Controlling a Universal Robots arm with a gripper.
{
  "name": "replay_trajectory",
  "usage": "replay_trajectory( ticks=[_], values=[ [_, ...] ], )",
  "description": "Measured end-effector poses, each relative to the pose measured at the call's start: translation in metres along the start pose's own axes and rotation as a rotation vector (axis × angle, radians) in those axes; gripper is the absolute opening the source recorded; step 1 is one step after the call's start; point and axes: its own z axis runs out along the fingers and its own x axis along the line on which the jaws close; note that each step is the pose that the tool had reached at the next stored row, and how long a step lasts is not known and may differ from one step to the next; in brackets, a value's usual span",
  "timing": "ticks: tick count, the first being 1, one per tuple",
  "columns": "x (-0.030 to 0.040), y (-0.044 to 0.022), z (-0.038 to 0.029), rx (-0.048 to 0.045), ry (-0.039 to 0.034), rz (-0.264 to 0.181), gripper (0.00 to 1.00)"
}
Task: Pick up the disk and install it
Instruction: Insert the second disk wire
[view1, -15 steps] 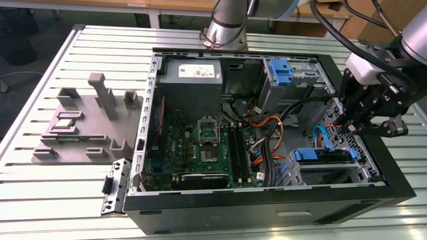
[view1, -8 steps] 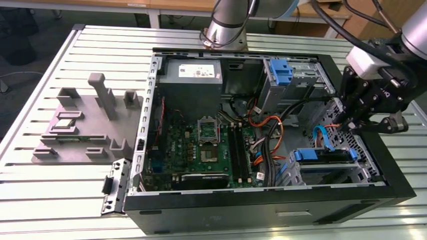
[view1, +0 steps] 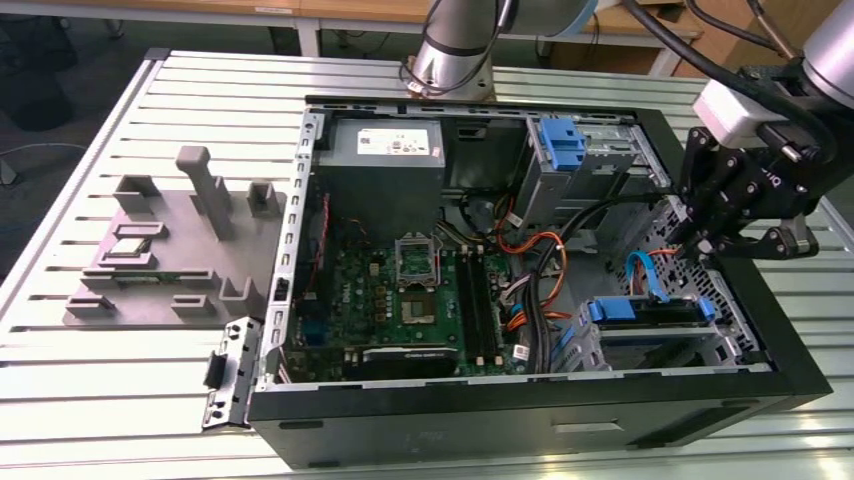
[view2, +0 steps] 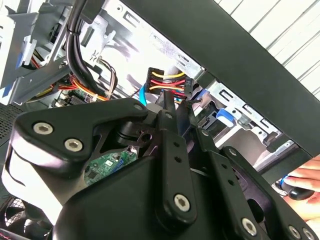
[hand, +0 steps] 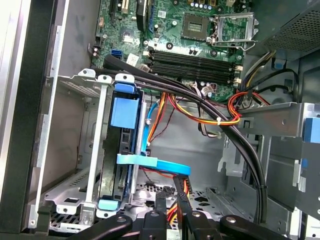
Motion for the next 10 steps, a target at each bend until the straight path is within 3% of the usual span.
replay_trajectory(
  ticks=[7,10],
  values=[
    [0.0009,-0.0070,0.0000,-0.0128,-0.0016,0.001,0.24],
    [0.0026,-0.0125,0.0007,-0.0284,-0.0031,0.002,0.24]
  ],
)
